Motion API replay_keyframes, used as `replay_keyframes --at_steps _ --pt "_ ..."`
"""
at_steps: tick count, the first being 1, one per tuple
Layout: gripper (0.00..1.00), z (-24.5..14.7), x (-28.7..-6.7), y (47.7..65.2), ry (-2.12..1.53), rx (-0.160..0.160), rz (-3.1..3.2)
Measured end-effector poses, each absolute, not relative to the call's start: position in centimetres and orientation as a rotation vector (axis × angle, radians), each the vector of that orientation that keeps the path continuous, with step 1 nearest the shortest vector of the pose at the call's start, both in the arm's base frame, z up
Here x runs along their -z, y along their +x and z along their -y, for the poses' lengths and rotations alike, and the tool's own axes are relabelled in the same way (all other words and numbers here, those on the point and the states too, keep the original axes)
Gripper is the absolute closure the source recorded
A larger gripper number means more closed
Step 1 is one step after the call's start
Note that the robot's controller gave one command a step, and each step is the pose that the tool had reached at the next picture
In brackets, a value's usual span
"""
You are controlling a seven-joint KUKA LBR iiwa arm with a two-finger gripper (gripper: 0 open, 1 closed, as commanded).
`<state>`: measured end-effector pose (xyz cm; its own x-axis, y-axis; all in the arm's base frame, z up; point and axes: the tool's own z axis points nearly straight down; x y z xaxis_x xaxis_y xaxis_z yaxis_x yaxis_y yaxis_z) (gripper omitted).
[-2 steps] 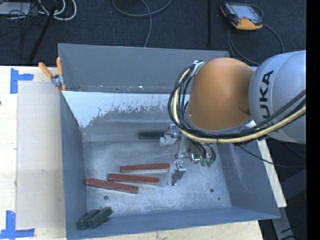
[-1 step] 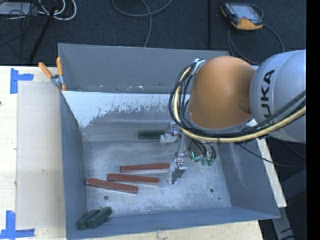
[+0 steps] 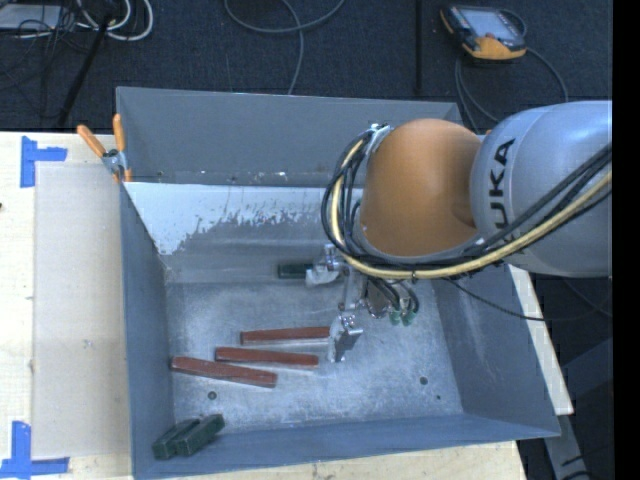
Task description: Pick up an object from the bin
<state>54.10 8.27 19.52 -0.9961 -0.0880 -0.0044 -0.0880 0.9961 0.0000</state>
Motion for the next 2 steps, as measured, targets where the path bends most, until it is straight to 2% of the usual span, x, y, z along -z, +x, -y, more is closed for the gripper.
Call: replay_keyframes --at_steps 1,2 --pt "0.00 -9.3 -12.1 56.1 -0.179 0.000 -3.133" --pt "1.00 -6.9 -7.6 55.3 -0.094 -0.008 -3.126"
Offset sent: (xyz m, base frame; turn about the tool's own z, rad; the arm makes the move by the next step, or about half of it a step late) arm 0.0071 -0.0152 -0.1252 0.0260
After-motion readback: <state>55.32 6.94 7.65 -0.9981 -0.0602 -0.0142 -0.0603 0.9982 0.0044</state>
